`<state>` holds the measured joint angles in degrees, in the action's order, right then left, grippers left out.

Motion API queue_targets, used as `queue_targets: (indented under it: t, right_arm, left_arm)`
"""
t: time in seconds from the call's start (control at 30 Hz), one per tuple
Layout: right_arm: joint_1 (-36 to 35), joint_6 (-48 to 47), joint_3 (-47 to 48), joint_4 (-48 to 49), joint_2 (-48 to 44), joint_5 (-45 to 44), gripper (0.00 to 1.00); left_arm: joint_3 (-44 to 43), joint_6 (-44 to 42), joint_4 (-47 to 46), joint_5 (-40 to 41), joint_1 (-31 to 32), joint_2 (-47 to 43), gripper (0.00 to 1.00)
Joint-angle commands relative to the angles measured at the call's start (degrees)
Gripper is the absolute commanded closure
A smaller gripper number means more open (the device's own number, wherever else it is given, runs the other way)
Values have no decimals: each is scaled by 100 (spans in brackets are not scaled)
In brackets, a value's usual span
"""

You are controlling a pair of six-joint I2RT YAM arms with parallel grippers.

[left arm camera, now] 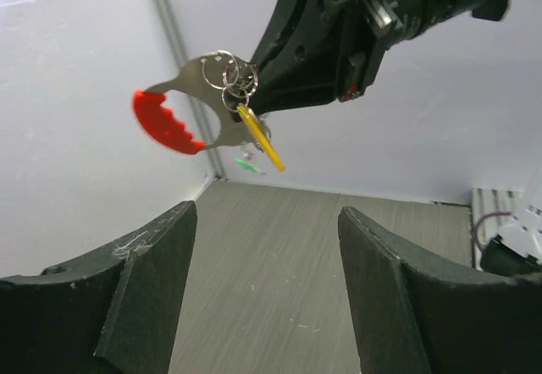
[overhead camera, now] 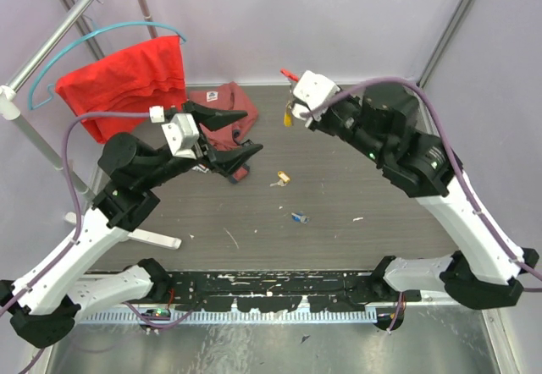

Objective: Put the keys on the keyring

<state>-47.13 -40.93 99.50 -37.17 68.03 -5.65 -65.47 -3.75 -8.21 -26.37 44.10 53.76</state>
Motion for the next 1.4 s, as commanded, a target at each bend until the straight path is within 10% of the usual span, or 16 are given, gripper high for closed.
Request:
queue_targets:
  t: [0.0, 0.63, 0.8, 1.37]
  right_arm:
    - [-6, 407, 345, -1275, 724, -1870, 99]
    - [499, 2912, 392, -4182, 2508, -3222, 99]
    - [495, 2825, 1030, -3364, 2229, -1113, 99]
    - [495, 1318, -349, -1107, 279, 1960, 99]
  left_arm:
    - [16, -21, -20, 1119, 16, -250, 26]
    - [-118, -729, 1193, 2509, 15, -630, 25]
    - [-69, -911, 1262, 2664, 18, -759, 25]
    - [31, -663, 852, 356, 13, -704, 24]
